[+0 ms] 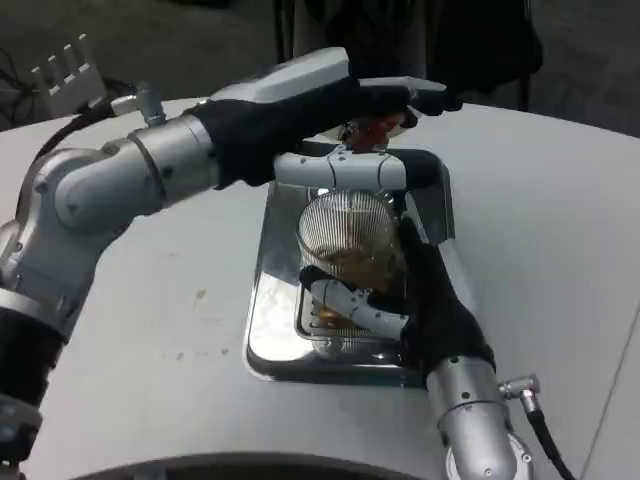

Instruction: Grasp the cup under the faucet to collect the drink, then remove the cup.

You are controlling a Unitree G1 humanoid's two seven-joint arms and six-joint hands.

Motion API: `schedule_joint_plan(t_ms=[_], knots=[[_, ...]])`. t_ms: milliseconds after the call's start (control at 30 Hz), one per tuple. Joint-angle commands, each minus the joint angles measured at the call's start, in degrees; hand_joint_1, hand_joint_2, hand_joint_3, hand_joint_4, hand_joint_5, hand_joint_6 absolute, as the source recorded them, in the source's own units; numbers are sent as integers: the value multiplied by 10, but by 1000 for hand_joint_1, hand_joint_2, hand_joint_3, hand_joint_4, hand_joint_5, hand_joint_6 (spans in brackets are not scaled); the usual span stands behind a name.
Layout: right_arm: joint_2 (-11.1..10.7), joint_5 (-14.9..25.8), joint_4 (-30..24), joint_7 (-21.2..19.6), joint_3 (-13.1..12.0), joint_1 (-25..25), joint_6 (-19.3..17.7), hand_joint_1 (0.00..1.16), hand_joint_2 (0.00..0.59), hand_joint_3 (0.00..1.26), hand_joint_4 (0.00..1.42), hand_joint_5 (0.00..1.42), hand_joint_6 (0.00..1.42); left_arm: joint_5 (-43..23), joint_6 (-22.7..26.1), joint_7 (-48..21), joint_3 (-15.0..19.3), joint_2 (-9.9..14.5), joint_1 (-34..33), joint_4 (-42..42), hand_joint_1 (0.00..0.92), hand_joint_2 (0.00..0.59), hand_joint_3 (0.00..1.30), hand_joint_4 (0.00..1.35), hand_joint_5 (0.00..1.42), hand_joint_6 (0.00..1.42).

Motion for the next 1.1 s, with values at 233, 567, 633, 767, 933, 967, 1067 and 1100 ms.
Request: schedule_joint_plan(t_ms=[233,567,633,767,933,967,1067,1100], knots=[[11,19,34,-15,-4,-13,-42,776,181,0,0,53,105,22,9,-12,-5,17,3,27,0,140,182,127,191,276],[16,-4,61,-47,10,-29,-44,776,181,0,0,81,125,25,5,-10,-5,21,1,36,0,146,190,132,196,276],[18,-6,68,-52,15,-29,-46,776,181,0,0,82,126,25,4,-10,-5,22,1,38,0,147,190,134,196,276],[24,-6,81,-69,19,-28,-50,776,181,0,1,89,127,26,0,-10,-5,24,1,42,0,148,191,136,196,276],[27,2,95,-73,20,-32,-52,775,181,0,5,94,128,27,-3,-9,-5,26,1,49,0,149,191,137,197,276],[28,0,96,-75,21,-33,-51,775,181,0,10,103,129,27,-4,-9,-5,26,1,50,0,149,191,137,197,276],[31,5,104,-79,20,-38,-53,775,181,0,20,116,136,28,-7,-8,-4,28,0,55,0,149,191,137,197,276],[33,4,106,-82,21,-39,-53,775,181,0,29,119,140,29,-7,-8,-4,28,0,57,0,149,191,137,197,276]])
